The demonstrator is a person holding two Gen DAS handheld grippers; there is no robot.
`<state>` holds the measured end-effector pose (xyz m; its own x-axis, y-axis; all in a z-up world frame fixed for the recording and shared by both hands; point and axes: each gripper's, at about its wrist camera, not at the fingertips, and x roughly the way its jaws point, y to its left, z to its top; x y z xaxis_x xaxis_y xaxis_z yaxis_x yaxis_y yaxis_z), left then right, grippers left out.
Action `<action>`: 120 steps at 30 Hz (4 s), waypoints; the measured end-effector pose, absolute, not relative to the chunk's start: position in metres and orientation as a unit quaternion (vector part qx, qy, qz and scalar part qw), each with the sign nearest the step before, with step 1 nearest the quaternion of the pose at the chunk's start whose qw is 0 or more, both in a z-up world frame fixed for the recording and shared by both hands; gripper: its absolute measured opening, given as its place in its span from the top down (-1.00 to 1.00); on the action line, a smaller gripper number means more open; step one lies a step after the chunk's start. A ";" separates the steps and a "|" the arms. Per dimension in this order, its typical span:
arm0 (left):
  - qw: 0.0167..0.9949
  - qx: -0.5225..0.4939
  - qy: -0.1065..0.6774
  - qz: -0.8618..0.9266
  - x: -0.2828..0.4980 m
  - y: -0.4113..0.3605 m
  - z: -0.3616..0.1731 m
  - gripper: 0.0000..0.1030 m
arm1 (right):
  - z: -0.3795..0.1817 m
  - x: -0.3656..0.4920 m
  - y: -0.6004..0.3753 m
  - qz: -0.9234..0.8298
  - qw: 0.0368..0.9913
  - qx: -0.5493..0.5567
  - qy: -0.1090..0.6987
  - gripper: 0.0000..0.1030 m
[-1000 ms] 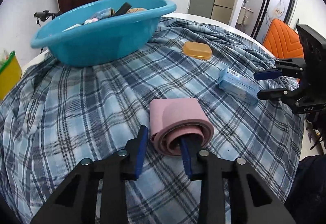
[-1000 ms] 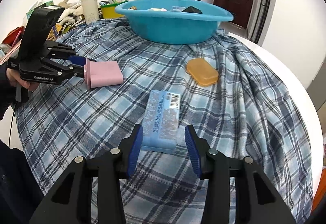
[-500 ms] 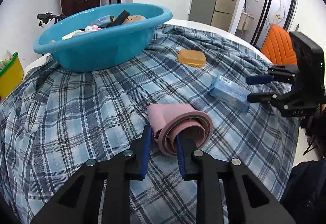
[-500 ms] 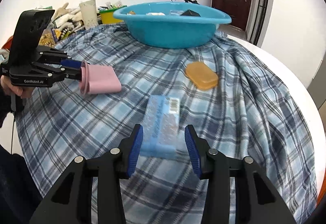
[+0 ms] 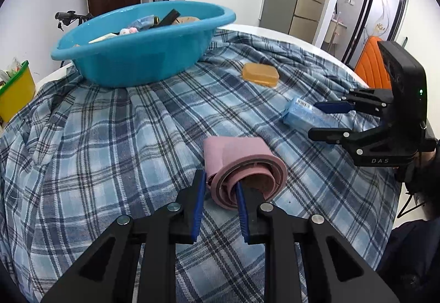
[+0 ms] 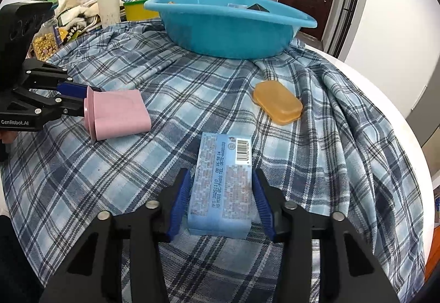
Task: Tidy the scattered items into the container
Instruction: 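Lift the pink item with the left tool while the right tool lifts the blue box, then turn the pink item in the left tool while the right tool holds the blue box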
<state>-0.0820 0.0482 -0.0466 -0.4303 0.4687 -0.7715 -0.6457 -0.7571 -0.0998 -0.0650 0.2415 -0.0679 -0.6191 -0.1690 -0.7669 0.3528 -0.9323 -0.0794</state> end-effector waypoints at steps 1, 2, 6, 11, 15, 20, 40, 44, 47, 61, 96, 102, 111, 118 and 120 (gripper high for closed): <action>0.333 -0.418 0.107 0.838 -0.082 0.050 -0.048 0.54 | -0.068 -0.065 0.243 -0.894 0.145 0.410 0.108 0.23; 0.333 -0.417 0.107 0.839 -0.082 0.051 -0.049 0.54 | -0.068 -0.065 0.244 -0.895 0.146 0.409 0.103 0.24; 0.334 -0.416 0.099 0.840 -0.086 0.053 -0.050 0.54 | -0.068 -0.066 0.245 -0.894 0.148 0.411 0.099 0.26; 0.340 -0.417 0.096 0.837 -0.090 0.058 -0.055 0.35 | -0.068 -0.065 0.245 -0.894 0.151 0.410 0.097 0.26; 0.343 -0.410 0.093 0.840 -0.091 0.059 -0.055 0.18 | -0.069 -0.066 0.246 -0.895 0.151 0.410 0.093 0.26; 0.356 -0.410 0.081 0.836 -0.093 0.061 -0.056 0.50 | -0.068 -0.066 0.247 -0.895 0.152 0.409 0.089 0.26; 0.355 -0.334 0.028 0.873 -0.070 0.052 0.006 0.54 | -0.015 -0.053 0.251 -0.932 0.137 0.336 0.013 0.27; 0.330 -0.304 0.036 0.893 -0.063 0.053 0.018 0.54 | -0.001 -0.051 0.248 -0.943 0.121 0.308 0.005 0.27; 0.301 -0.283 0.035 0.910 -0.057 0.051 0.025 0.54 | 0.007 -0.049 0.244 -0.954 0.093 0.286 0.006 0.27; 0.165 -0.201 0.027 0.965 -0.045 0.062 0.037 0.54 | 0.022 -0.045 0.224 -0.975 0.021 0.220 -0.024 0.27; 0.136 -0.160 0.027 0.977 -0.049 0.069 0.059 0.58 | 0.053 -0.047 0.214 -0.985 -0.002 0.170 0.000 0.27; 0.151 -0.153 0.026 0.976 -0.052 0.069 0.070 0.74 | 0.061 -0.046 0.217 -0.988 0.001 0.157 -0.004 0.27; 0.190 -0.263 0.006 0.946 -0.071 0.055 0.030 0.74 | 0.032 -0.053 0.230 -0.978 0.012 0.208 -0.022 0.27; 0.183 -0.352 0.015 0.918 -0.079 0.038 -0.017 0.24 | 0.012 -0.059 0.238 -0.970 0.016 0.241 -0.026 0.27; 0.195 -0.362 0.019 0.911 -0.077 0.038 -0.023 -0.20 | 0.010 -0.059 0.237 -0.969 0.019 0.246 -0.025 0.27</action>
<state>-0.0774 0.0382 -0.0233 -0.6612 0.3423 -0.6676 -0.3698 -0.9229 -0.1070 -0.0592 0.2370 0.0098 -0.8785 -0.0487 -0.4753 0.0241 -0.9980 0.0579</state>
